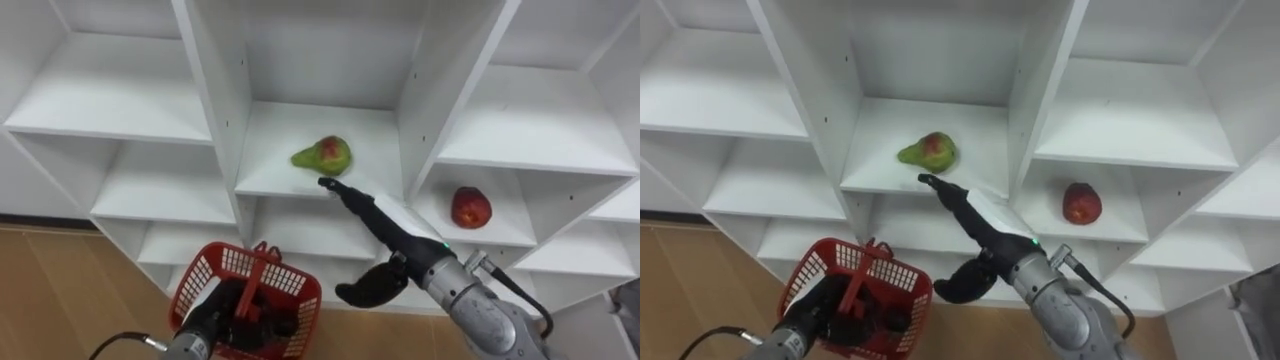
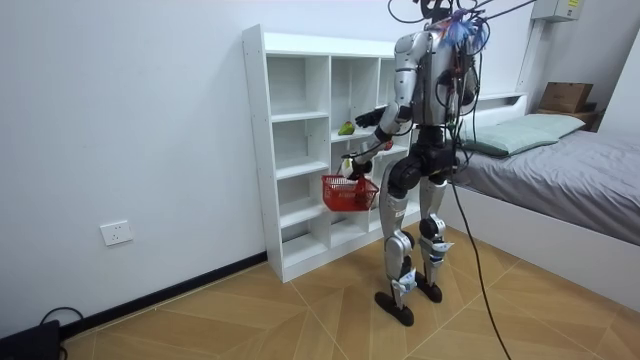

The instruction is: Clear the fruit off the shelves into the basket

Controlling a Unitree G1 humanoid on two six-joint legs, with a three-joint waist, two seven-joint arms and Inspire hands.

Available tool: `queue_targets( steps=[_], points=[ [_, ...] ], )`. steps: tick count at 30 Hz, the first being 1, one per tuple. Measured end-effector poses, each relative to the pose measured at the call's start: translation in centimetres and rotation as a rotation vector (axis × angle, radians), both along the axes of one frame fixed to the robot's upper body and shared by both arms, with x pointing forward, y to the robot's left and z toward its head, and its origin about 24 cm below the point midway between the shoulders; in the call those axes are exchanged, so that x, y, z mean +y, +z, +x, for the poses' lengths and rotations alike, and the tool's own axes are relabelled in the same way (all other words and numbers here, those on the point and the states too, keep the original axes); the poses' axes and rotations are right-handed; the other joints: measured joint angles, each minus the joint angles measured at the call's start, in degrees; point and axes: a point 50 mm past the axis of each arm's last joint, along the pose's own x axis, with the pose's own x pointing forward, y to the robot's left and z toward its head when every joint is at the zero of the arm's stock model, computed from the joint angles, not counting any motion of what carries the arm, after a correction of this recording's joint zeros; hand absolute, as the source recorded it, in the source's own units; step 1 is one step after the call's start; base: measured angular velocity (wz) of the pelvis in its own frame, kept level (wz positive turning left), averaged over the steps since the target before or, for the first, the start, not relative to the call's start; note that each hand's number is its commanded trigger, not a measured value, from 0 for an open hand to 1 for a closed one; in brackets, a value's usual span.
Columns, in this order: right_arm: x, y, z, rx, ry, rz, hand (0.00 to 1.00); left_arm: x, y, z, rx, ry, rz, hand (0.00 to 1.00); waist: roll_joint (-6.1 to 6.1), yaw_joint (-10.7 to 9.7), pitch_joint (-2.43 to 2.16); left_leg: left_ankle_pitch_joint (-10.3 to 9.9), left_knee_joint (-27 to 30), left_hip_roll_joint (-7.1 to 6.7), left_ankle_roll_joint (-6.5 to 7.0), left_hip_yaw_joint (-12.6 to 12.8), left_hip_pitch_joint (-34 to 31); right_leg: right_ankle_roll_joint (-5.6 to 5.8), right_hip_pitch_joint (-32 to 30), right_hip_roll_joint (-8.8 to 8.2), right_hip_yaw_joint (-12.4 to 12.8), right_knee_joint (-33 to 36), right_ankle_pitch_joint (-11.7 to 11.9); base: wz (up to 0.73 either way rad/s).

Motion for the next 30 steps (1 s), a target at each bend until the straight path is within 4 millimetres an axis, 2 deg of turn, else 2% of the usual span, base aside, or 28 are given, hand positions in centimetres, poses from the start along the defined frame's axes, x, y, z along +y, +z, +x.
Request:
queue_targets(
  steps=[1,5,8,12,19,23,27,30],
  points=[
    [0.0,0.3,0.0,-0.012,0.000,0.005,0.00,0.1,0.0,0.0,0.001,0.005,0.000,1.00,-0.13,0.2,0.05,0.0,-0.1,0.01,0.00,0.2,0.1,0.00,0.0,0.02,0.2,0.0,0.0,-0.09],
    [0.3,1.4,0.1,-0.071,-0.008,0.033,0.00,0.6,-0.1,-0.3,0.004,0.030,0.003,1.00,-1.00,0.7,-0.29,0.0,0.0,-0.09,0.01,0.1,0.2,0.02,0.3,-0.01,0.3,-0.3,0.0,0.01],
    [0.3,1.5,0.2,-0.081,-0.014,0.038,0.00,0.7,-0.2,-0.6,0.006,0.045,0.012,1.00,-0.94,0.8,-0.26,0.0,0.0,-0.09,0.01,-0.1,0.4,0.04,0.7,0.03,0.3,-0.4,0.0,0.04],
    [0.2,1.5,0.2,-0.085,-0.019,0.039,0.00,0.7,-0.2,-0.6,0.007,0.046,0.013,1.00,-0.55,0.8,0.00,0.0,-0.2,-0.06,0.01,-0.6,0.3,0.03,0.8,0.10,-0.1,-0.5,0.0,0.03],
    [-1.1,2.2,0.9,-0.122,-0.087,0.045,0.00,1.3,-0.3,-0.7,0.023,0.110,0.012,1.00,-0.90,1.3,-0.11,0.0,-0.2,-0.09,0.00,-0.9,0.3,0.03,0.9,0.06,-0.6,-0.5,0.0,0.01],
    [-1.9,3.1,1.7,-0.172,-0.133,0.047,0.00,1.7,-0.1,-0.5,0.010,0.138,0.024,1.00,-2.06,1.7,-0.10,0.0,-0.1,-0.11,0.00,-1.3,0.3,0.04,1.2,0.02,-1.3,-0.7,0.0,0.05],
    [-2.0,3.9,2.4,-0.218,-0.150,0.057,0.00,2.0,0.0,-0.5,0.005,0.156,0.028,1.00,-3.71,2.5,0.29,0.0,0.1,-0.15,-0.02,-2.0,0.2,0.04,1.5,0.01,-1.9,-0.7,0.0,0.08],
    [-1.9,4.6,2.9,-0.249,-0.147,0.063,0.00,2.2,0.0,-0.4,0.003,0.162,0.028,1.00,-4.12,2.9,0.29,-0.1,0.5,-0.21,-0.06,-2.4,-0.2,0.04,1.5,-0.07,-2.5,-0.7,0.0,0.09]
  ],
)
